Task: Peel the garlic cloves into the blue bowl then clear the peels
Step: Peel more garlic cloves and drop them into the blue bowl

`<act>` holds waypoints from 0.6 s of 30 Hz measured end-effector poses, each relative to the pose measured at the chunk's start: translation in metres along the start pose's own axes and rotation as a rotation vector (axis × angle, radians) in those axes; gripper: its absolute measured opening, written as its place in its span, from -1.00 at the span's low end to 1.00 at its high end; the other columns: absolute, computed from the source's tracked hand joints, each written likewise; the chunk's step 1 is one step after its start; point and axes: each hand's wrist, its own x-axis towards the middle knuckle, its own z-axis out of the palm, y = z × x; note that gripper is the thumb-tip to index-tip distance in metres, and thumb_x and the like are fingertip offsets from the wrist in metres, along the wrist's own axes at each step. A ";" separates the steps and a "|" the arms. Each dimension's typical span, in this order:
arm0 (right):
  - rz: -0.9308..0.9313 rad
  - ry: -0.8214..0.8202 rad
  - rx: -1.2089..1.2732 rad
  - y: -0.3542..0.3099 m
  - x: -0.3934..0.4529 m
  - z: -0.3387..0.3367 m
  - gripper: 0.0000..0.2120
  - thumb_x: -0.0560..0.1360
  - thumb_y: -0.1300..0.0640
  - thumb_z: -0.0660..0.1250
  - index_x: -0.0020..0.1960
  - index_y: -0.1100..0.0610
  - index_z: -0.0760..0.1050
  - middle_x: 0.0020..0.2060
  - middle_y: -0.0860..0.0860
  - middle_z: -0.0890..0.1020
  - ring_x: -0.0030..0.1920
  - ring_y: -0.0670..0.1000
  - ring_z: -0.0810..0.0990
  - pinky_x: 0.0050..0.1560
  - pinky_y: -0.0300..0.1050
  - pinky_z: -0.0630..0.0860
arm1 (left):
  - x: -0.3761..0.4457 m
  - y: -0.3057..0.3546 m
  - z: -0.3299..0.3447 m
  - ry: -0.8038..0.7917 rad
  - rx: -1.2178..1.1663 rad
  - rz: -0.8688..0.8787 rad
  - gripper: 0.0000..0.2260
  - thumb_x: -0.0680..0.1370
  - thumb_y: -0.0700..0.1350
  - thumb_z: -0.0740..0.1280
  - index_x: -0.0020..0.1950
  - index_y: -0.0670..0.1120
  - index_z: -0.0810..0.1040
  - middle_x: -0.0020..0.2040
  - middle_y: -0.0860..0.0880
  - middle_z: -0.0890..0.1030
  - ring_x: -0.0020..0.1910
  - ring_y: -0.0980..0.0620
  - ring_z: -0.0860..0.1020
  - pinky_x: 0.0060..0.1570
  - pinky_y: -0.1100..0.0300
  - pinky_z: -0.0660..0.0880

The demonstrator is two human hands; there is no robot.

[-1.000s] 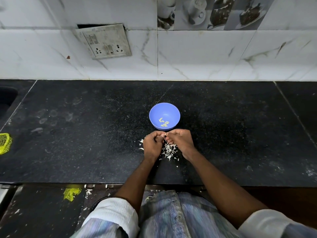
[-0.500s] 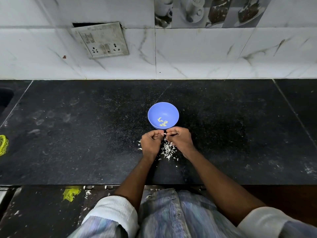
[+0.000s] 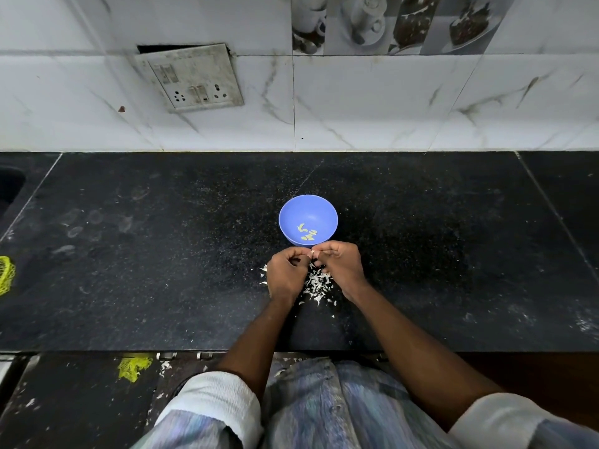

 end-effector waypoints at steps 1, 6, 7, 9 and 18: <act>0.000 0.000 0.003 0.000 0.000 0.000 -0.93 0.51 0.32 0.46 -0.03 0.22 0.69 -0.22 0.12 0.75 -0.29 -0.02 0.69 -0.34 -0.26 0.54 | -0.001 0.001 -0.001 0.005 0.040 0.028 -0.97 0.53 -0.07 0.53 -0.08 0.07 0.76 -0.22 0.19 0.73 -0.23 0.21 0.69 -0.11 0.03 0.67; 0.025 0.001 0.020 0.000 -0.001 -0.001 -0.93 0.51 0.31 0.46 -0.04 0.19 0.69 -0.23 0.09 0.75 -0.27 -0.01 0.70 -0.32 -0.25 0.55 | -0.004 0.004 -0.004 -0.005 0.143 0.075 -0.93 0.53 -0.08 0.52 -0.07 0.11 0.75 -0.23 0.19 0.71 -0.25 0.23 0.67 -0.18 0.03 0.67; 0.037 -0.006 0.029 0.001 -0.001 -0.001 -0.94 0.51 0.30 0.47 -0.04 0.18 0.69 -0.23 0.09 0.75 -0.26 0.00 0.70 -0.32 -0.24 0.55 | -0.005 0.005 -0.004 -0.006 0.170 0.093 -0.92 0.53 -0.08 0.51 -0.06 0.12 0.75 -0.23 0.20 0.71 -0.25 0.24 0.66 -0.19 0.05 0.66; 0.066 -0.016 0.043 0.001 0.000 -0.001 -0.94 0.50 0.28 0.48 -0.04 0.19 0.69 -0.23 0.10 0.75 -0.25 0.02 0.72 -0.31 -0.22 0.54 | -0.008 0.007 -0.006 0.006 0.226 0.130 -0.93 0.54 -0.05 0.48 -0.05 0.12 0.74 -0.21 0.19 0.71 -0.25 0.22 0.65 -0.21 0.08 0.64; 0.197 -0.011 0.072 -0.001 -0.001 0.003 -0.93 0.53 0.27 0.41 -0.08 0.22 0.69 -0.21 0.14 0.75 -0.22 0.05 0.72 -0.30 -0.17 0.54 | -0.016 0.016 -0.011 0.034 0.444 0.253 -0.93 0.59 -0.07 0.41 0.02 0.06 0.69 -0.04 0.09 0.67 -0.08 0.06 0.62 -0.19 0.16 0.44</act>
